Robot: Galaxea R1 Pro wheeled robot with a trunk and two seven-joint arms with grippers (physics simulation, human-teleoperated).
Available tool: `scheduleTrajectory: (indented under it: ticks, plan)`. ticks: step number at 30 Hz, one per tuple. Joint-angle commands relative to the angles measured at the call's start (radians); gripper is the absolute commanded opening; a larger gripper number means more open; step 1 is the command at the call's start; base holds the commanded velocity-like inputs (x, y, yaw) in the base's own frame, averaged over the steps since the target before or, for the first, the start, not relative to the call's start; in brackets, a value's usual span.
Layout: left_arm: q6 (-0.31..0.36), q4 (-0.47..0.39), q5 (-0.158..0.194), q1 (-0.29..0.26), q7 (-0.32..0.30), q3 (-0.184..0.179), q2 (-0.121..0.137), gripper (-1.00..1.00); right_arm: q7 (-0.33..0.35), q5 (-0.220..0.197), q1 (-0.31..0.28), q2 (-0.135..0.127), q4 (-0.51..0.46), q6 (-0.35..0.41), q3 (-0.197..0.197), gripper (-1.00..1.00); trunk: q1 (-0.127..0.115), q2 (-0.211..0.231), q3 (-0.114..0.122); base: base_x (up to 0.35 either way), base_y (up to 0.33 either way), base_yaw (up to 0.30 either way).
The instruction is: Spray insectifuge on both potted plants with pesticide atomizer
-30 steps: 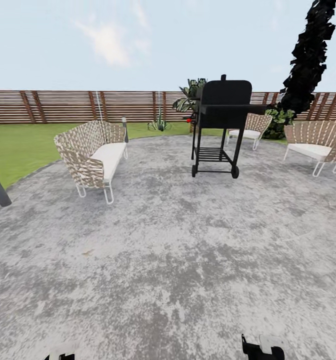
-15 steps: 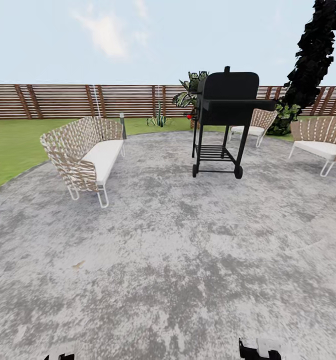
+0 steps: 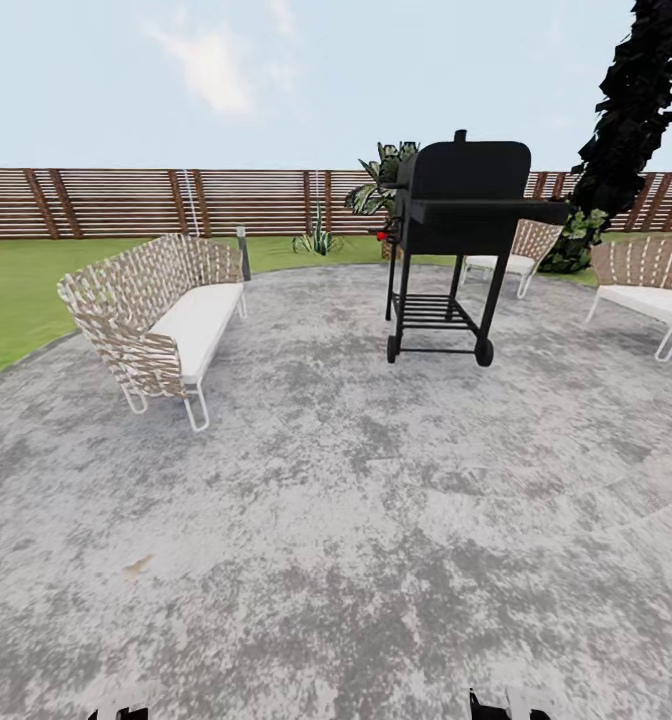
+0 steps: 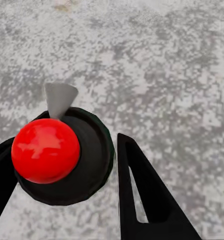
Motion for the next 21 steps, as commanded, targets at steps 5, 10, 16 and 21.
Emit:
scheduleTrajectory:
  ticks: [5, 10, 16, 21]
  plan:
    - [-0.004, 0.002, -0.011, -0.001, 0.003, 0.003, 0.000, -1.00, -0.006, 0.010, -0.001, 0.000, 0.002, -0.003, -0.005, 1.00, 0.000, 0.000, -0.001, 0.339, 0.000, 0.000]
    - [-0.004, 0.002, -0.011, -0.001, 0.002, 0.003, 0.000, -1.00, -0.006, 0.010, -0.001, 0.000, 0.002, -0.003, -0.005, 1.00, 0.000, 0.000, -0.001, 0.339, 0.000, 0.000]
    - [-0.003, 0.002, -0.011, -0.001, 0.002, 0.003, 0.000, -1.00, -0.006, 0.010, -0.001, 0.000, 0.002, -0.003, -0.005, 1.00, 0.000, 0.000, -0.001, 0.339, 0.000, 0.000]
    - [-0.002, 0.002, -0.011, -0.001, 0.002, 0.003, 0.000, -1.00, -0.006, 0.010, -0.001, 0.000, 0.002, -0.003, -0.005, 1.00, 0.000, 0.000, -0.001, 0.339, 0.000, 0.000]
